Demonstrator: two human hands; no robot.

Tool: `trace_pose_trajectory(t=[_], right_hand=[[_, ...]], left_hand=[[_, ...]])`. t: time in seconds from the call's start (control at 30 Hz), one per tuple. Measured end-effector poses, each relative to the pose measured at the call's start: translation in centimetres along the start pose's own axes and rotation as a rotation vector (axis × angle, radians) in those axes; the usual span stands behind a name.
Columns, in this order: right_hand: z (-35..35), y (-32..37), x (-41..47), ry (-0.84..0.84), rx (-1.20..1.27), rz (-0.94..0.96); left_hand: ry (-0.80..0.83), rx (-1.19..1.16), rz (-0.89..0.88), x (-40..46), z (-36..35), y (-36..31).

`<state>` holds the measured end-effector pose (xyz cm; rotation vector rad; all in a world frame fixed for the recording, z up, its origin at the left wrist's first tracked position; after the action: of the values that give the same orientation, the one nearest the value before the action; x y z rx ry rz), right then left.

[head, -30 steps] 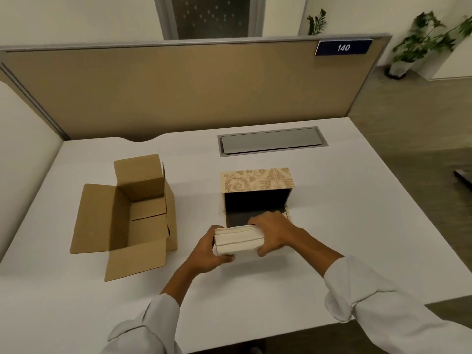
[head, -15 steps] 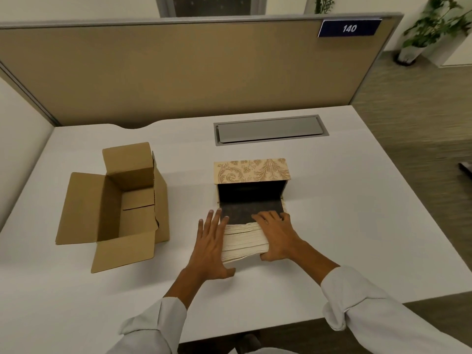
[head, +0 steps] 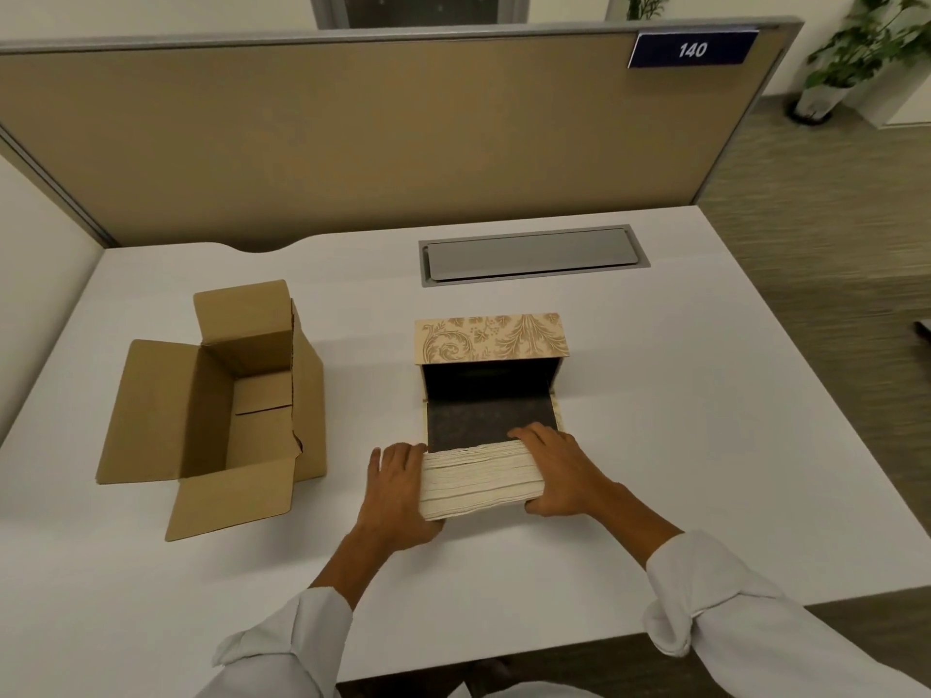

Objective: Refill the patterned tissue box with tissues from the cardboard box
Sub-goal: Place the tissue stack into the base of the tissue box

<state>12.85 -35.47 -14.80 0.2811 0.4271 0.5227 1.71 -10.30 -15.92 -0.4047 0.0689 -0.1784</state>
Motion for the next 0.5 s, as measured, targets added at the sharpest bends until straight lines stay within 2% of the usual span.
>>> trace_pose_trajectory(t=[0.07,0.13,0.37,0.5], right_hand=[[0.0,-0.5,-0.2,0.044,0.104,0.007],[-0.2,-0.7,-0.3,0.076,0.185,0.003],[0.4,-1.6,0.1,0.102,0.442,-0.092],[1.9,-1.9,0.8,0.152,0.786,-0.222]], left_hand=[[-0.029,-0.322,0.085,-0.9,0.3,1.4],[-0.036,-0.540,0.155,-1.5,0.3,2.1],[-0.099,-0.856,0.271,-1.6,0.0,2.1],[-0.088,-1.079,0.389,-0.5,1.5,2.6]])
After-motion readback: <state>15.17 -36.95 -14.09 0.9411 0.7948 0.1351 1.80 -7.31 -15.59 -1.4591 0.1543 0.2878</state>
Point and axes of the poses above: each hand's wrist, its own x-axis towards the middle knuckle, its own z-axis out of the back of the hand, y = z × x, the point moved 1 cm from there along x, towards the middle knuckle, and after that the axes turned 12 degrees about -z, right-handed, at the moved point
